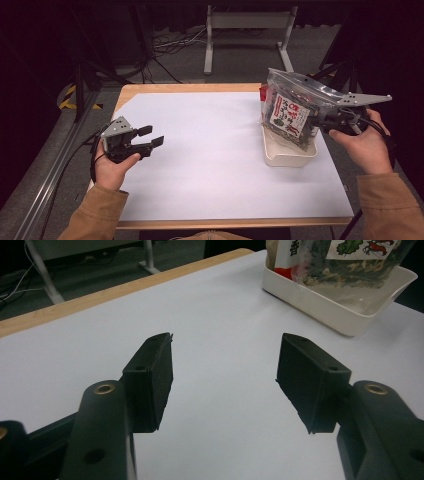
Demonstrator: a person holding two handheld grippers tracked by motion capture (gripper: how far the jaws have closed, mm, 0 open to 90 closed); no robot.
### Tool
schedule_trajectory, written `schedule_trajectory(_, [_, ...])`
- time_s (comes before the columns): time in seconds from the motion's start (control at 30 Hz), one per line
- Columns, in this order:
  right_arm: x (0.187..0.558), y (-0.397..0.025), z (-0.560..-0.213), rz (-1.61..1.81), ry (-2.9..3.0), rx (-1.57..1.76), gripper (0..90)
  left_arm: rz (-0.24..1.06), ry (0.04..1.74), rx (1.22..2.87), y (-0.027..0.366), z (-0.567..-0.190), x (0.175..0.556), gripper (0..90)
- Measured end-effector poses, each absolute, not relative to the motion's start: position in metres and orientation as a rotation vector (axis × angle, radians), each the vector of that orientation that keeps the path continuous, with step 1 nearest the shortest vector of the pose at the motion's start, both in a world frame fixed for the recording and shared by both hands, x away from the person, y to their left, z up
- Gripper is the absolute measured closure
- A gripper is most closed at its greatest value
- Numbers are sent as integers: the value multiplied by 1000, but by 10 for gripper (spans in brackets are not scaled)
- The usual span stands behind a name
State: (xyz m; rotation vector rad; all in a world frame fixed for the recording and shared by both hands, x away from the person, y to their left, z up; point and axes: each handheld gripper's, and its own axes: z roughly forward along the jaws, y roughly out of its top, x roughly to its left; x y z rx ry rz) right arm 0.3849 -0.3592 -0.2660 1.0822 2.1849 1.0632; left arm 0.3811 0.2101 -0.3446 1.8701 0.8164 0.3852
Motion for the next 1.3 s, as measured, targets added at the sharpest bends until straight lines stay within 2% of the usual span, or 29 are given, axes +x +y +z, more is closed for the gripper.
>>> schedule_trajectory(0.2, [384,-355,-259,1006,2221,1107,753,385,815,1879,209,-346,382,401])
schedule_trajectory(0.43, [399,-342,-275,924,2301,1143,754,385,815,1873,210,-346,381,400])
schedule_trajectory(0.73, [399,-361,-291,1061,2255,1126,727,393,810,1870,212,-345,377,376])
schedule_trajectory(0.77, [398,-363,-293,1091,2242,1120,711,391,811,1874,213,-346,376,366])
schedule_trajectory(0.8, [396,-366,-294,1128,2225,1116,653,391,810,1875,213,-346,374,359])
schedule_trajectory(0.87, [385,-374,-301,1274,2097,1135,467,390,812,1878,216,-349,371,341])
schedule_trajectory(1.03, [362,-387,-315,1292,1979,1084,312,392,820,1887,226,-355,357,316])
schedule_trajectory(1.3, [327,-391,-362,1379,1903,1064,304,401,809,1881,244,-378,333,284])
